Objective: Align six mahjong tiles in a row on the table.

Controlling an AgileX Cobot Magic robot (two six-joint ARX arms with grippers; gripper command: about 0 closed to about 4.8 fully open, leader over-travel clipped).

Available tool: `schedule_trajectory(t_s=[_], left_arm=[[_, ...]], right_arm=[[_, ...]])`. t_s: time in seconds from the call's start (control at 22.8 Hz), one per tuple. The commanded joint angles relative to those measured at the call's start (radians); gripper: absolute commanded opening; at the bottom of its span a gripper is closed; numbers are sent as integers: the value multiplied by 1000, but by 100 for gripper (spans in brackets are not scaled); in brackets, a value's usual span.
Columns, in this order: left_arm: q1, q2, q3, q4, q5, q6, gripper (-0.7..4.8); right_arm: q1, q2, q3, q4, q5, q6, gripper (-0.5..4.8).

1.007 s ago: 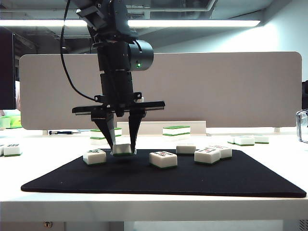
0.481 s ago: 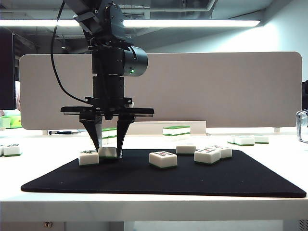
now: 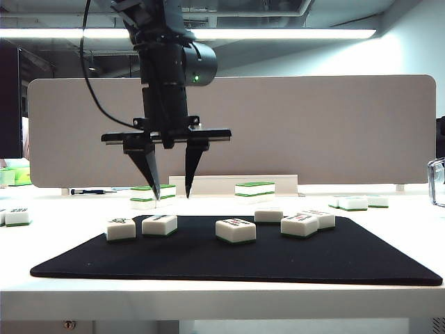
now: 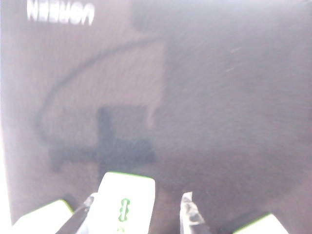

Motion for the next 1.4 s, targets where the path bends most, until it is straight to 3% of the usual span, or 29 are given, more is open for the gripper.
schedule_trajectory(t_s=[0.04,0.18,0.26,0.44,0.7,0.96,1.4], left_arm=[[0,-4,17,-125,-50,122,209],[1,-4,17,-264,-218,160,203],[6,-4,17,-362,-315,229,91],[7,-3,15,-362,-326,242,-7],[8,-1,2,-346,-314,242,-6],[8,10,-43,-303,-229,243,-6],[8,55,-46,-270,-214,242,-6]], right_arm=[[1,-11,3,18,2,0,-1],[1,-11,3,18,2,0,-1],[1,-11,3,18,2,0,-1],[1,-11,3,18,2,0,-1],[1,-11,3,17,28,0,-1],[1,-11,3,18,28,0,-1],[1,-11,3,19,28,0,-1]])
